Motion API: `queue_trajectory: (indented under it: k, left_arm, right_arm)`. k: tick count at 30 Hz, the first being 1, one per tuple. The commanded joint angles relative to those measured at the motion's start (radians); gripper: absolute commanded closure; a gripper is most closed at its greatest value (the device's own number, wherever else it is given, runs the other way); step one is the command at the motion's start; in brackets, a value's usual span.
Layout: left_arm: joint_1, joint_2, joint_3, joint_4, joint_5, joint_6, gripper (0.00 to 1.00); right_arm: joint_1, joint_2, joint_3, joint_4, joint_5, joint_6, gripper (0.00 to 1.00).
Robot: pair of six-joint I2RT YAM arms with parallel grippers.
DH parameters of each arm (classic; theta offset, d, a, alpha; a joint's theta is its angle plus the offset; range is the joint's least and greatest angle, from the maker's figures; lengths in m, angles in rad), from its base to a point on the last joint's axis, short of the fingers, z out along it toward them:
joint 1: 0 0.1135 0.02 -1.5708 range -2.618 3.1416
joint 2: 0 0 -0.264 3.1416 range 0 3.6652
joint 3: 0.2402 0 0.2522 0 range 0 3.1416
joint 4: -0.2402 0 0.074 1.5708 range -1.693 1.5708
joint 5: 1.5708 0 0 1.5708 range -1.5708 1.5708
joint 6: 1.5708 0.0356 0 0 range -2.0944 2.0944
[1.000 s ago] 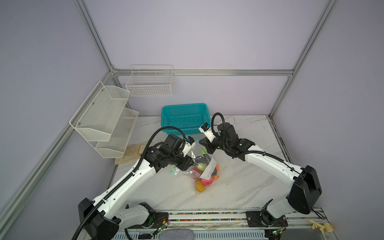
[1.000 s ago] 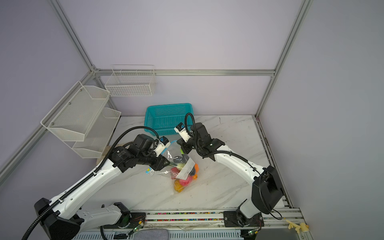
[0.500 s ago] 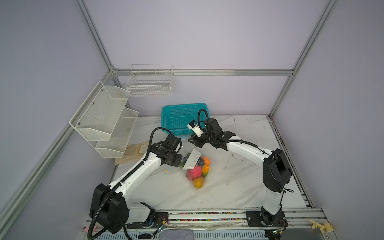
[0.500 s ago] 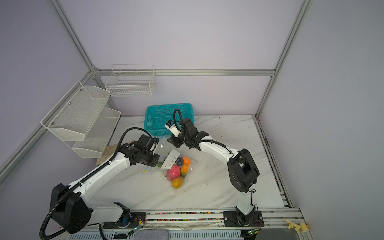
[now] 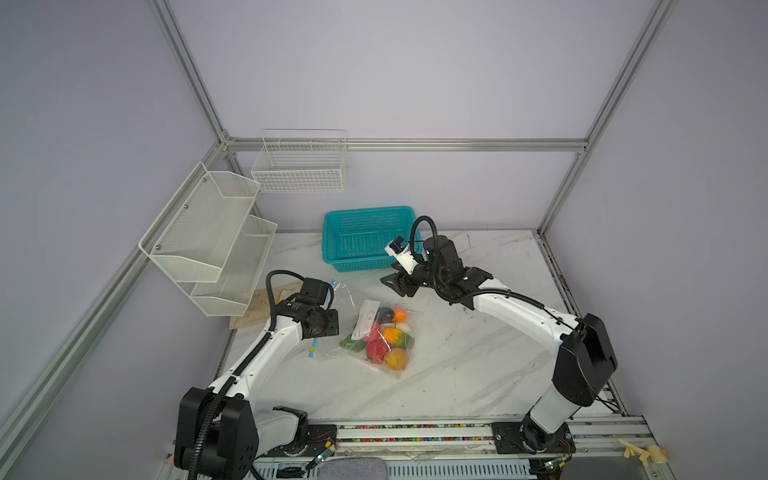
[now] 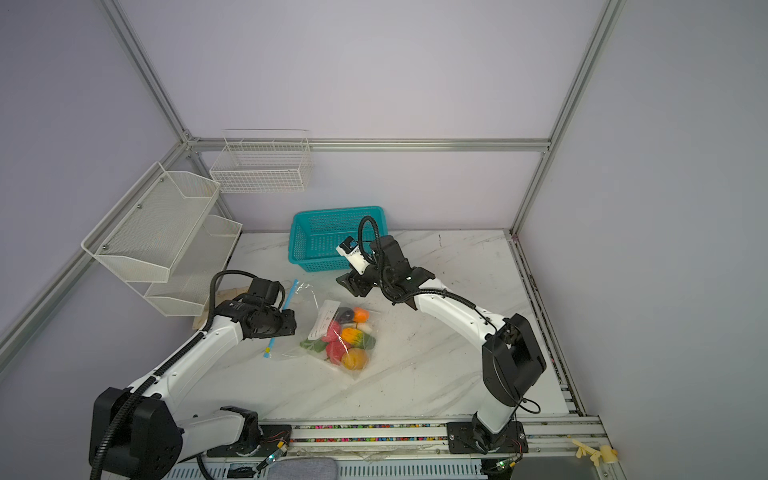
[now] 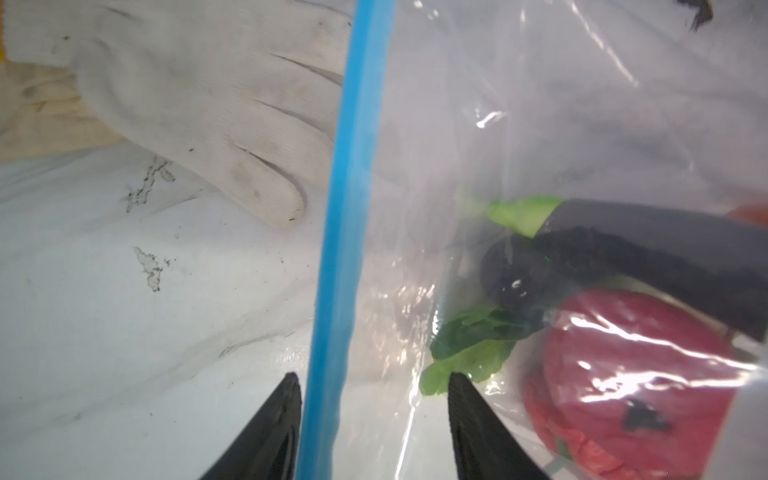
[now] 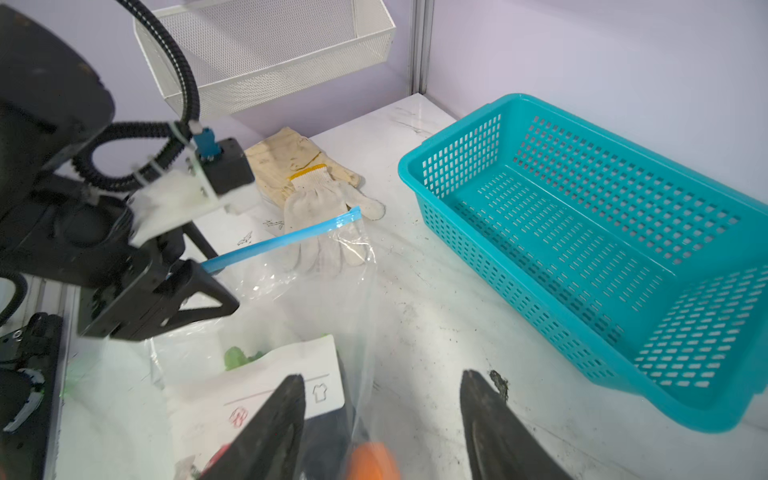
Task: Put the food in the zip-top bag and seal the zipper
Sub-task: 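Open both grippers and release the sealed bag on the table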
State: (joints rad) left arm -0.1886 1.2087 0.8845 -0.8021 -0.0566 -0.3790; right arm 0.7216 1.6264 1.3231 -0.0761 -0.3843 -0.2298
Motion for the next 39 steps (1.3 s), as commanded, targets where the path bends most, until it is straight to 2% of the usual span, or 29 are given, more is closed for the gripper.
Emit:
queue_trajectory:
  k: [1,7,15,20,26,30,33,39]
  left_arm:
    - [0.021,-0.086,0.027,0.027,0.022,-0.028,0.35]
    - [0.023,-0.200,0.096,0.028,0.048,-0.012,0.13]
    - [0.023,-0.247,0.086,0.079,0.158,0.017,0.00]
    - [0.025,-0.286,0.098,0.104,0.161,0.035,0.00]
    - [0.025,-0.307,0.083,0.105,0.201,0.032,0.00]
    - [0.025,-0.328,0.047,0.110,0.223,0.011,0.00]
    - [0.025,-0.350,0.031,0.110,0.224,0.009,0.00]
    - [0.026,-0.361,0.021,0.123,0.210,0.023,0.00]
  right_arm:
    - [0.015,-0.068,-0.115,0.058,0.000,0.024,0.38]
    - [0.031,-0.108,-0.231,0.104,0.004,0.044,0.39]
    - [0.055,-0.060,-0.272,0.144,0.039,0.039,0.42]
    - [0.075,-0.037,-0.288,0.153,0.151,-0.005,0.44]
    - [0.171,0.043,-0.320,0.279,0.176,0.037,0.43]
    - [0.218,0.118,-0.323,0.342,0.232,0.041,0.40]
    - [0.237,0.167,-0.316,0.326,0.275,0.021,0.36]
    - [0.241,0.117,-0.295,0.288,0.292,-0.012,0.30]
